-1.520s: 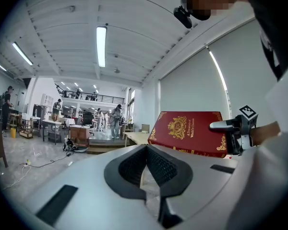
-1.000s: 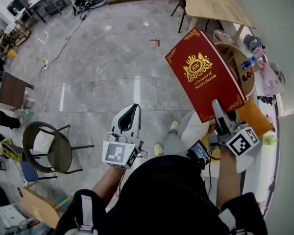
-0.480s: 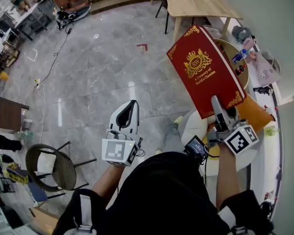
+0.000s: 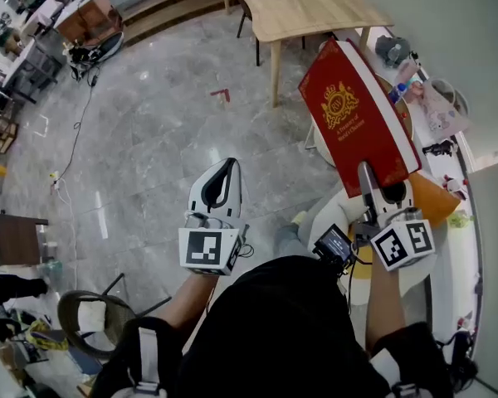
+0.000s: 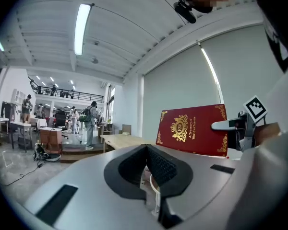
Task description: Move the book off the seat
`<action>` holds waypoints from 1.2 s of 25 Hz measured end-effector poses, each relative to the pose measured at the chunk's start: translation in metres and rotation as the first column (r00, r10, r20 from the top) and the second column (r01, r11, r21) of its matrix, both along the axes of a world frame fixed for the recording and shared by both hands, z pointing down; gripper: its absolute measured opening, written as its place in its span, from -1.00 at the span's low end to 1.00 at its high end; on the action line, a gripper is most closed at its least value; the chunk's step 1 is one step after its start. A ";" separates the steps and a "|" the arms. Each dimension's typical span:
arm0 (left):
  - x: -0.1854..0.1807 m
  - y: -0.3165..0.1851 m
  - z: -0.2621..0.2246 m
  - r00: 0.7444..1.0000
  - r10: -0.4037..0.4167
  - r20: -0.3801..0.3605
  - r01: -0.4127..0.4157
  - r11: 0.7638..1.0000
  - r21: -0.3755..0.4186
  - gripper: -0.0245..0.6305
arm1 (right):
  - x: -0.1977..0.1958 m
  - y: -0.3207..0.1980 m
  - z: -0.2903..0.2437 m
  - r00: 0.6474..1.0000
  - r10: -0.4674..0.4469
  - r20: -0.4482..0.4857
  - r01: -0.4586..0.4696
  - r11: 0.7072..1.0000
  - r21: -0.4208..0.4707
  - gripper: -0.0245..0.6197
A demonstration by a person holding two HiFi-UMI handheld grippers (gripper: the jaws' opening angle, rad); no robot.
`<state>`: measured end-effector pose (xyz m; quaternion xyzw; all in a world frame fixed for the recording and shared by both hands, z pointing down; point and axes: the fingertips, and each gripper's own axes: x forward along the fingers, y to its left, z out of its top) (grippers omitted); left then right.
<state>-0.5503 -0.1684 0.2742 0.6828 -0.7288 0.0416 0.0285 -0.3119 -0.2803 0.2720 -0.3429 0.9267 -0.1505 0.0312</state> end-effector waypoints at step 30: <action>-0.032 -0.291 -0.002 0.897 0.441 -0.039 -0.441 0.898 0.008 -0.89 | -0.018 -0.168 -0.017 0.913 0.394 -0.108 -0.389 0.919 0.061 -0.19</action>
